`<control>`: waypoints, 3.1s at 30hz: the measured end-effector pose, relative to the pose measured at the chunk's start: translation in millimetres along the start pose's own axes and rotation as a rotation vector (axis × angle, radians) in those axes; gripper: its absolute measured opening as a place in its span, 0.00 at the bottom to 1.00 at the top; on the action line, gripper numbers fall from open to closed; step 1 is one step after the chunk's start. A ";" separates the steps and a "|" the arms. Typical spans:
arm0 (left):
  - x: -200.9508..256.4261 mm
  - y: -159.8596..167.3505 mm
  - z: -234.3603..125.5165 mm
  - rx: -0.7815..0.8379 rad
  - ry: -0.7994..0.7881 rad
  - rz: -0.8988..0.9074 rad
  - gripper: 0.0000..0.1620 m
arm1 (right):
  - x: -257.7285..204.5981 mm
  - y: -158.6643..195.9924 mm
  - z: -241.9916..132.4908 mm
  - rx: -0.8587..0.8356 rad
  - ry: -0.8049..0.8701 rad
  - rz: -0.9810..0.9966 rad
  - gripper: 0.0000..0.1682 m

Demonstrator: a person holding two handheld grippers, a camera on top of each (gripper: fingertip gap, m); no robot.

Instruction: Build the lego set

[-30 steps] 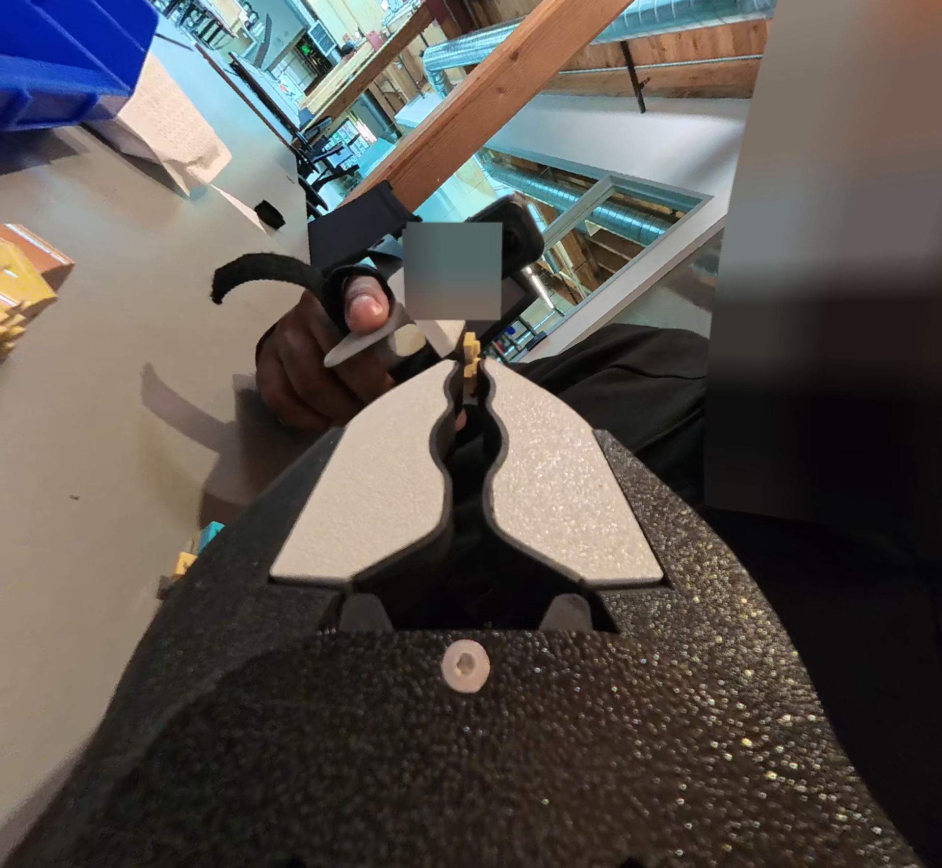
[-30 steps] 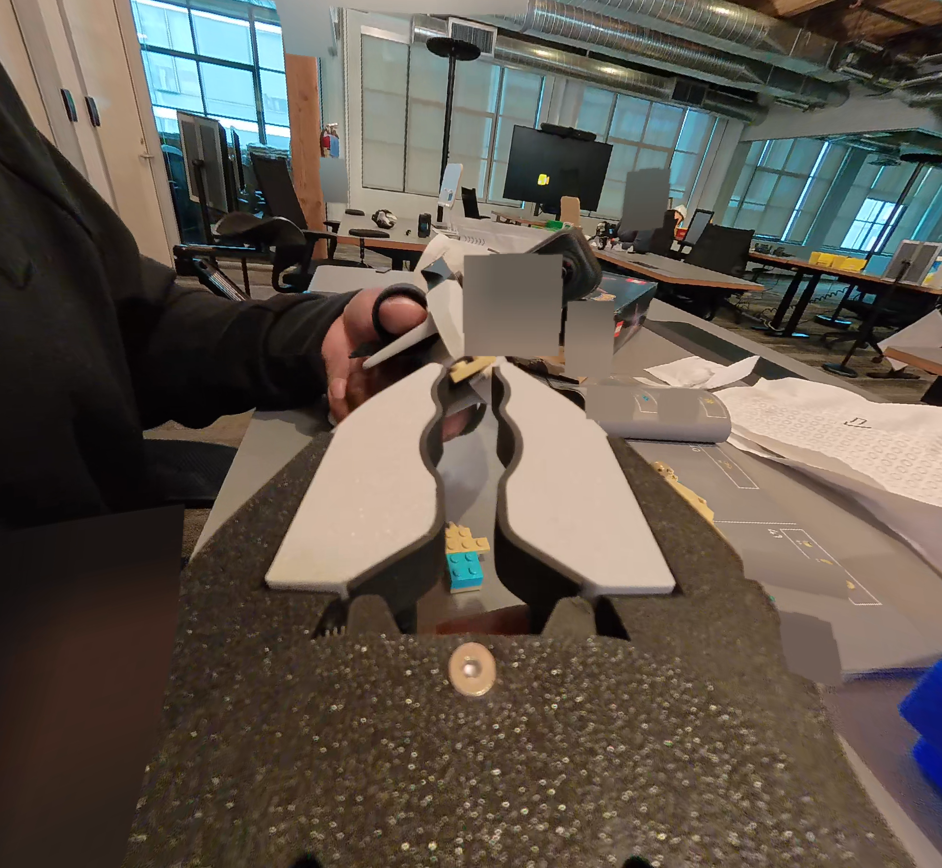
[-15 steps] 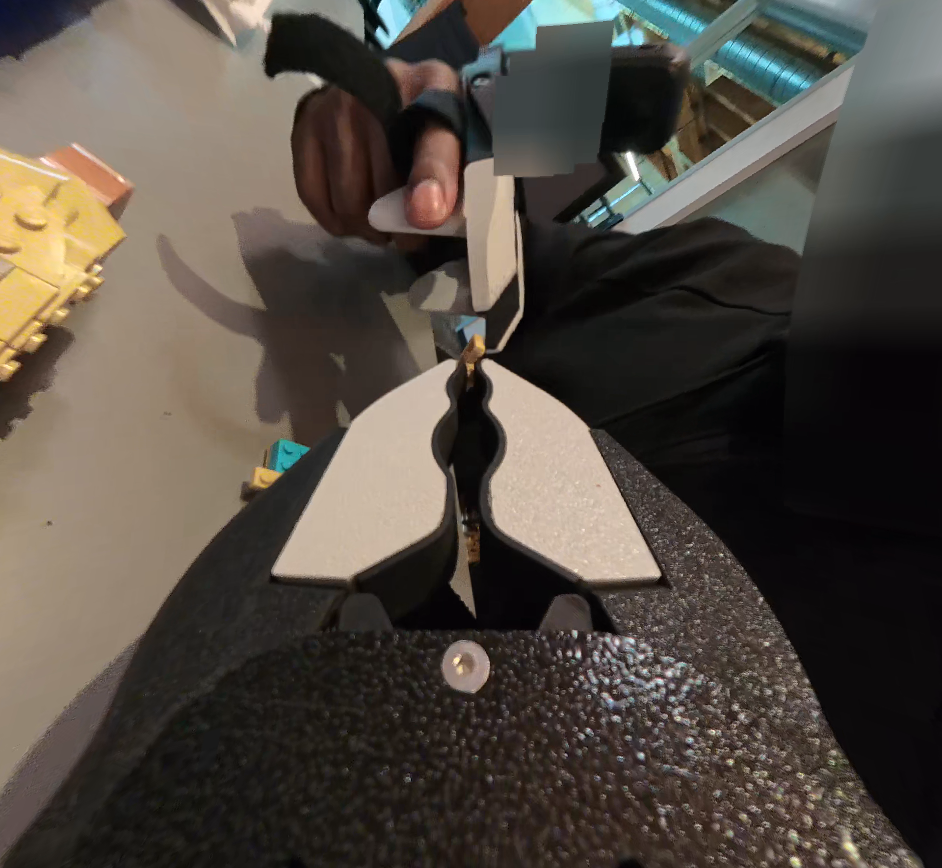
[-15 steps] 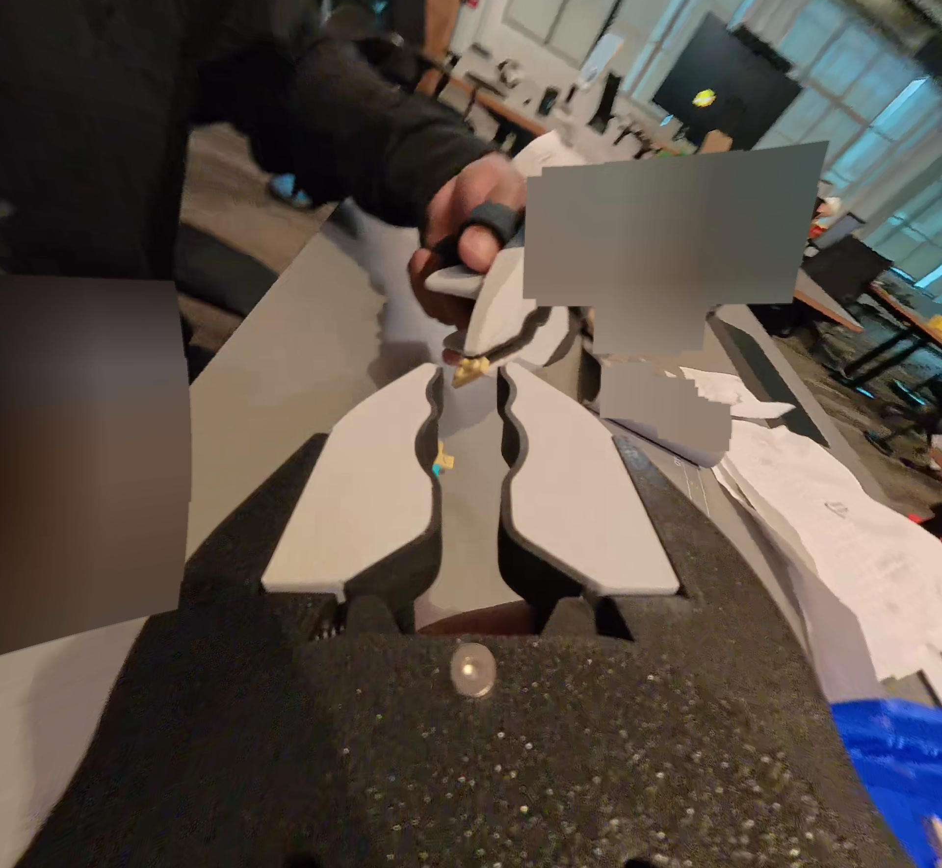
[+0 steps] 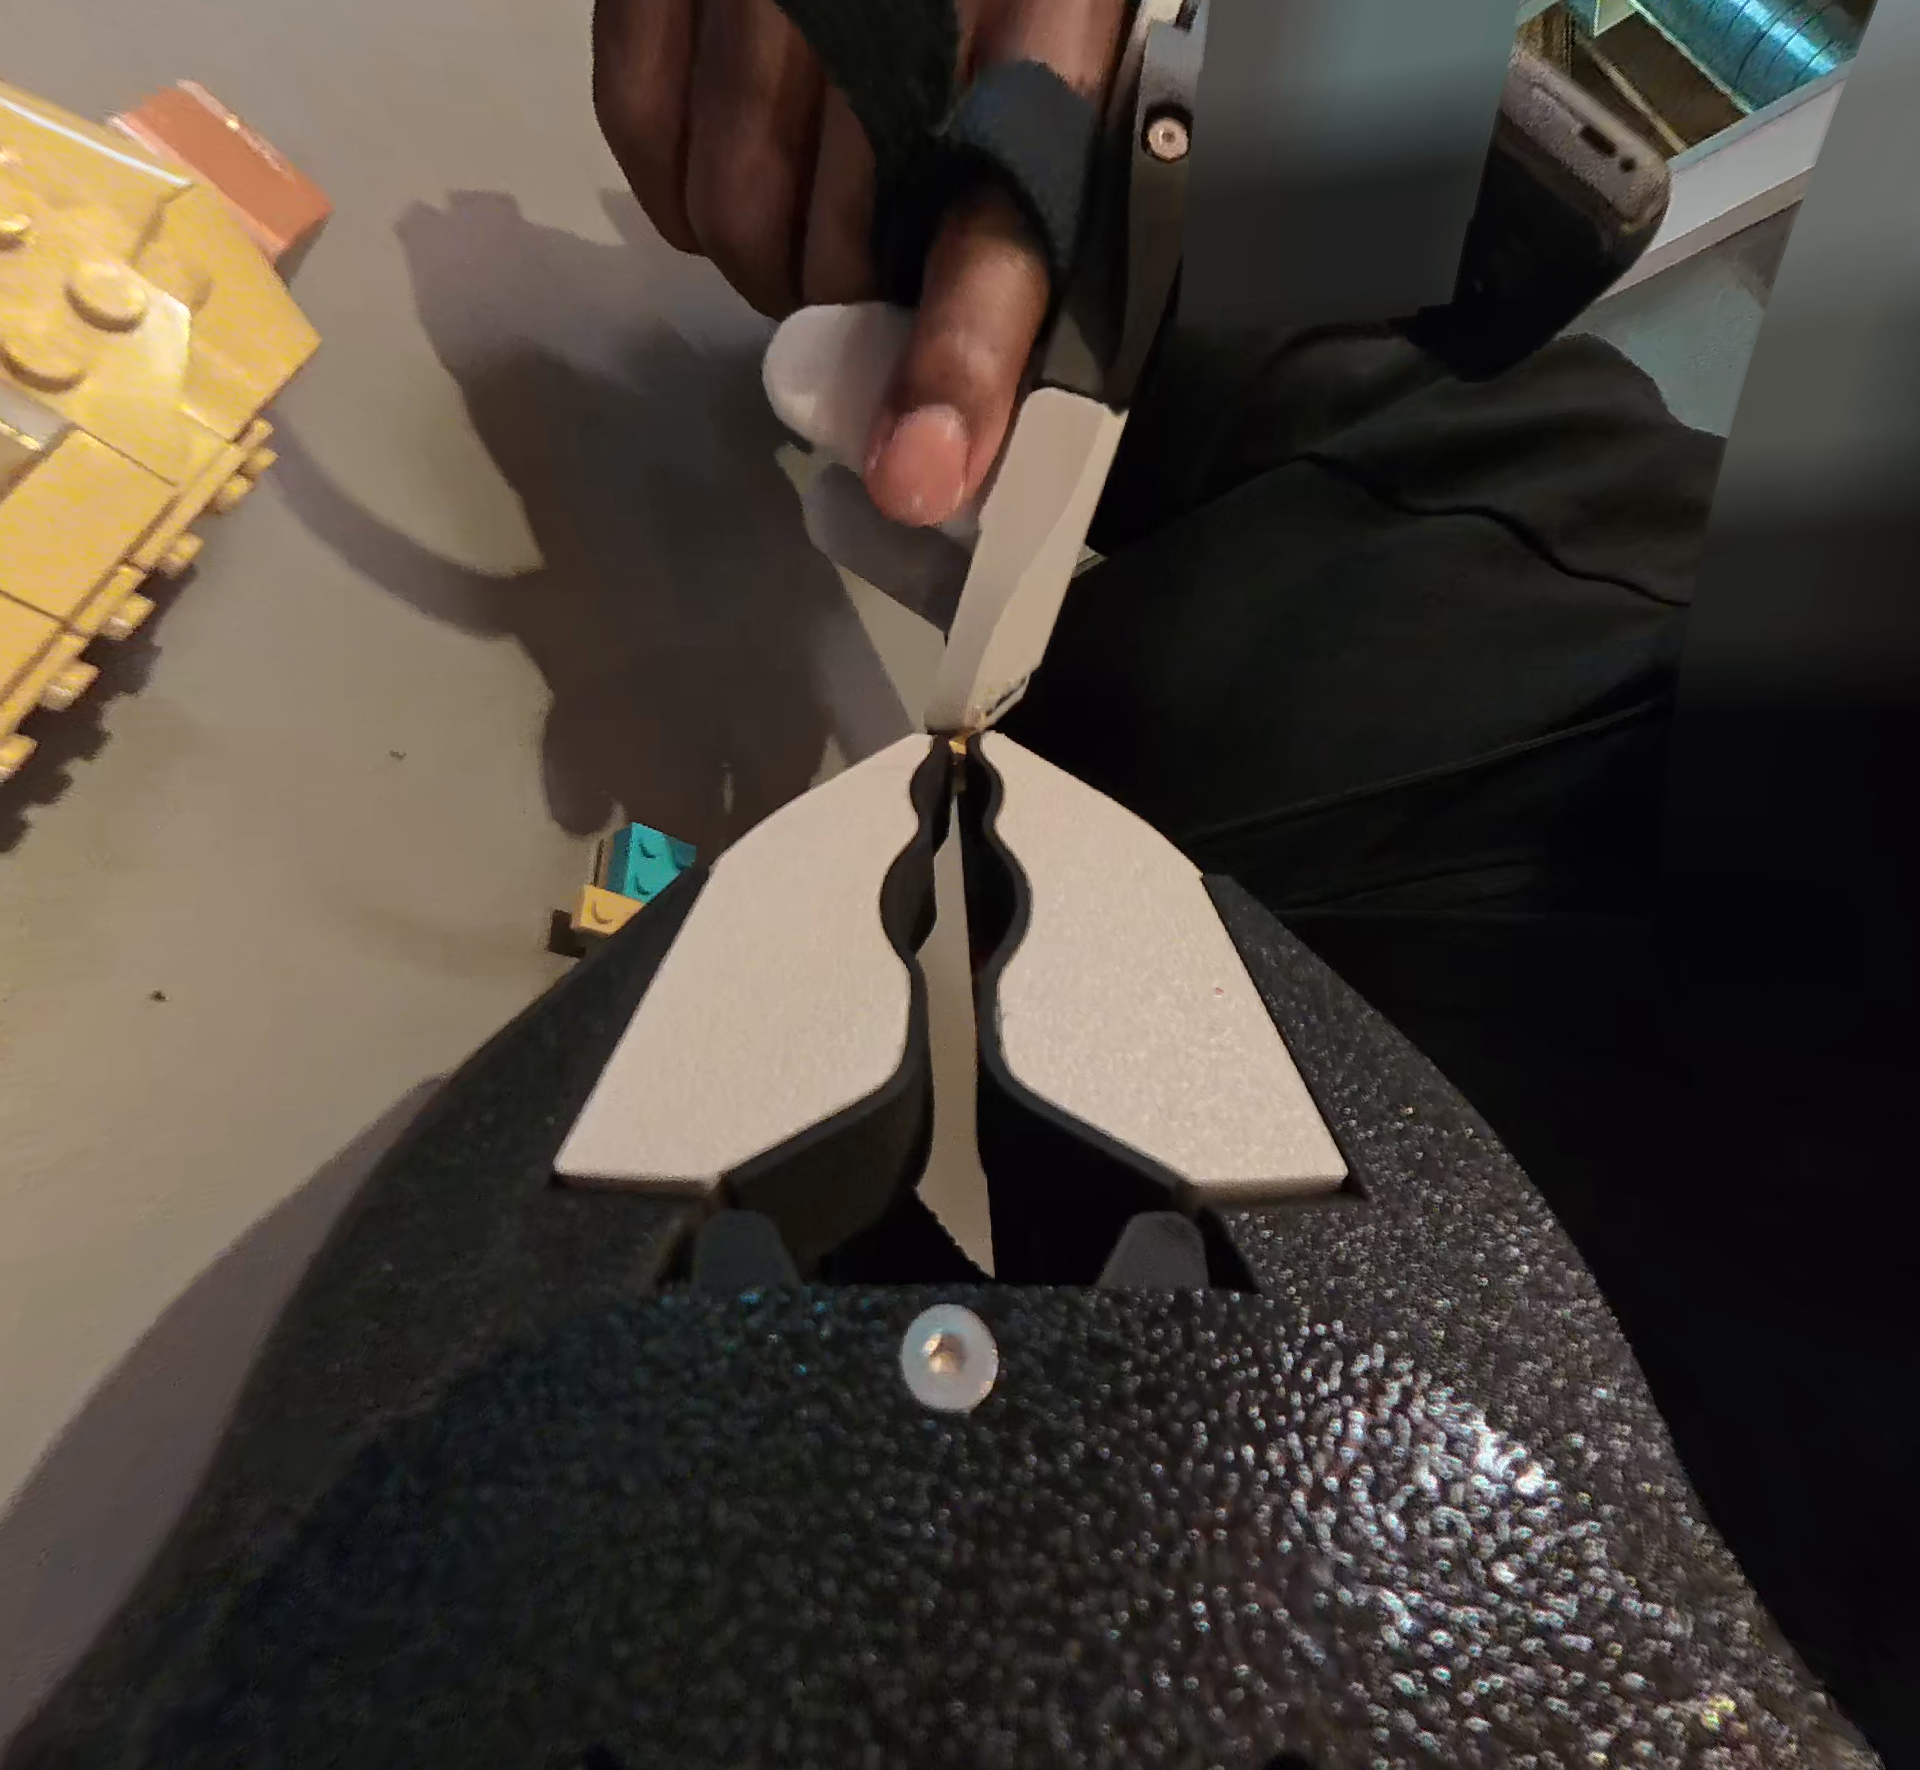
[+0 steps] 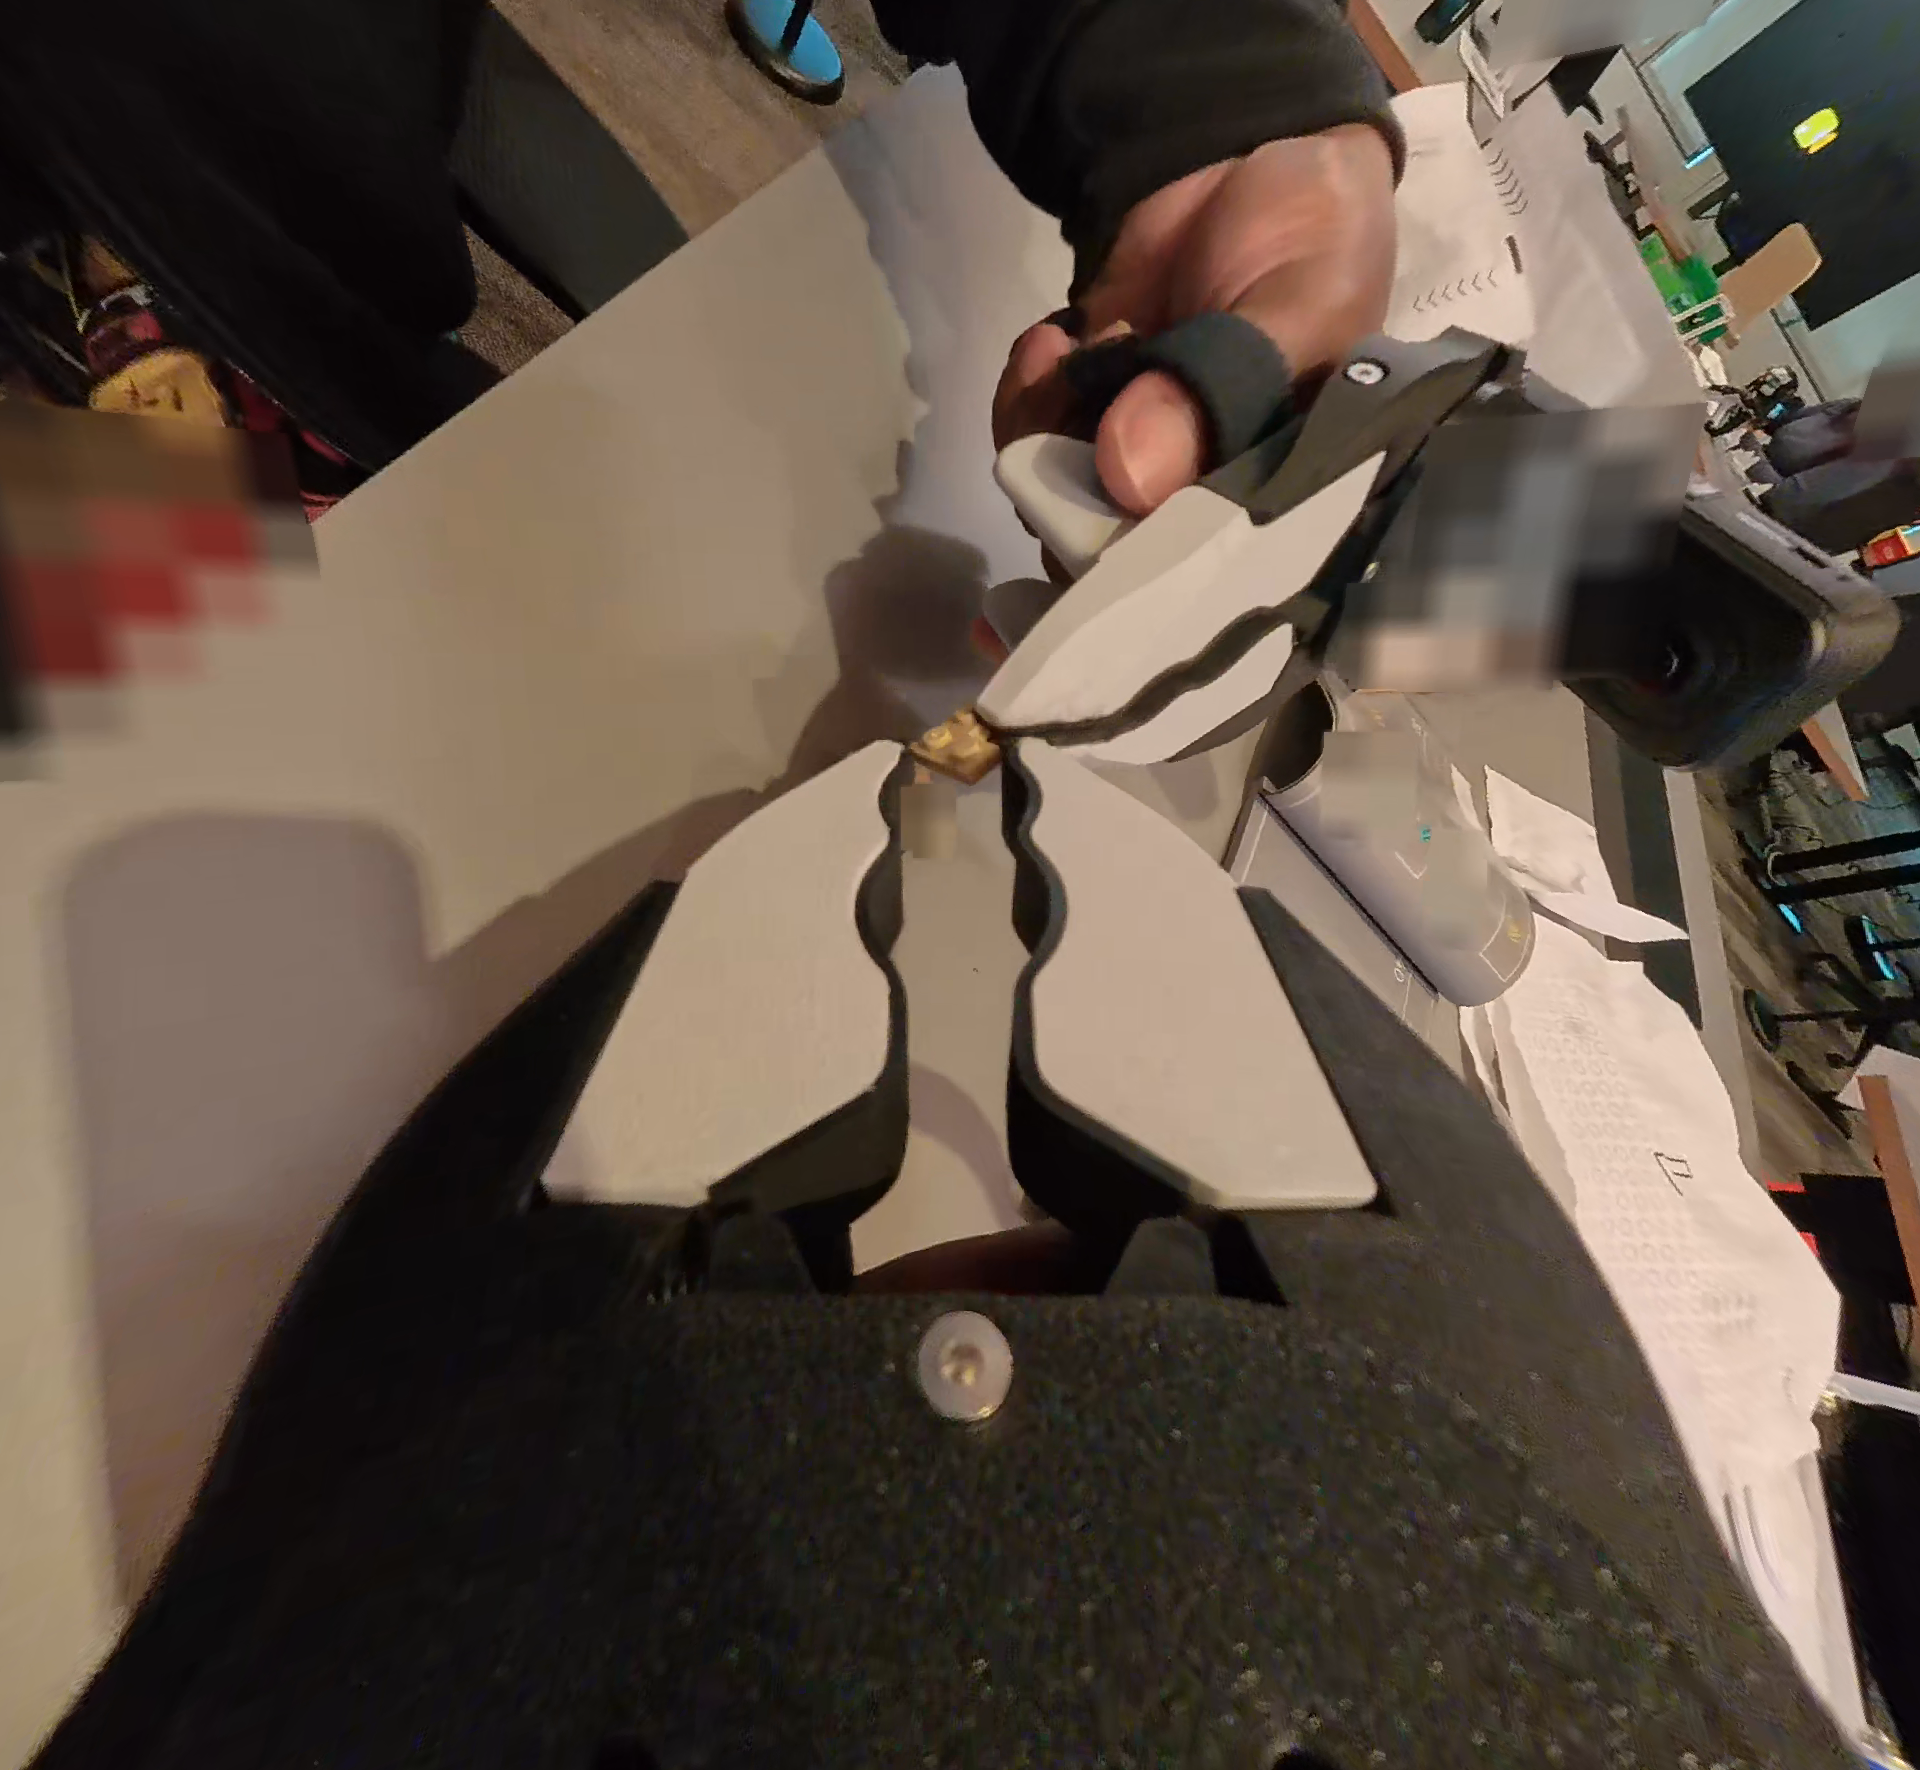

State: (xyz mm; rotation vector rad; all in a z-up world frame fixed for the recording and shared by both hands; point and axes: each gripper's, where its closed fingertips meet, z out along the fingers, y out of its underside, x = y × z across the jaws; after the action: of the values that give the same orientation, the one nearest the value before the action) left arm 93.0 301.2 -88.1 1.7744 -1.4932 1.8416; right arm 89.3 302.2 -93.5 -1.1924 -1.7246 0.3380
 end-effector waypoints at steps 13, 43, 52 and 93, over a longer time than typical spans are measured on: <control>-11.7 -10.0 -12.1 0.173 0.000 -0.045 0.01 | 8.2 12.2 7.8 -0.003 0.161 0.192 0.05; -56.5 25.7 -18.7 -0.015 -0.435 0.216 0.01 | -12.0 47.5 38.9 -0.289 0.049 0.691 0.05; -65.1 22.6 -16.4 -0.066 -0.494 0.266 0.01 | -11.1 48.3 38.4 -0.305 0.059 0.667 0.05; -66.3 42.2 -17.4 -0.279 -0.549 0.718 0.17 | -24.4 55.4 38.1 -0.345 0.081 0.778 0.10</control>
State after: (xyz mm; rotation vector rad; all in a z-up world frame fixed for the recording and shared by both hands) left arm 69.7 326.0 -161.1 1.8228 -2.7222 1.2787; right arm 90.0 319.3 -163.0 -2.0873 -1.2111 0.4493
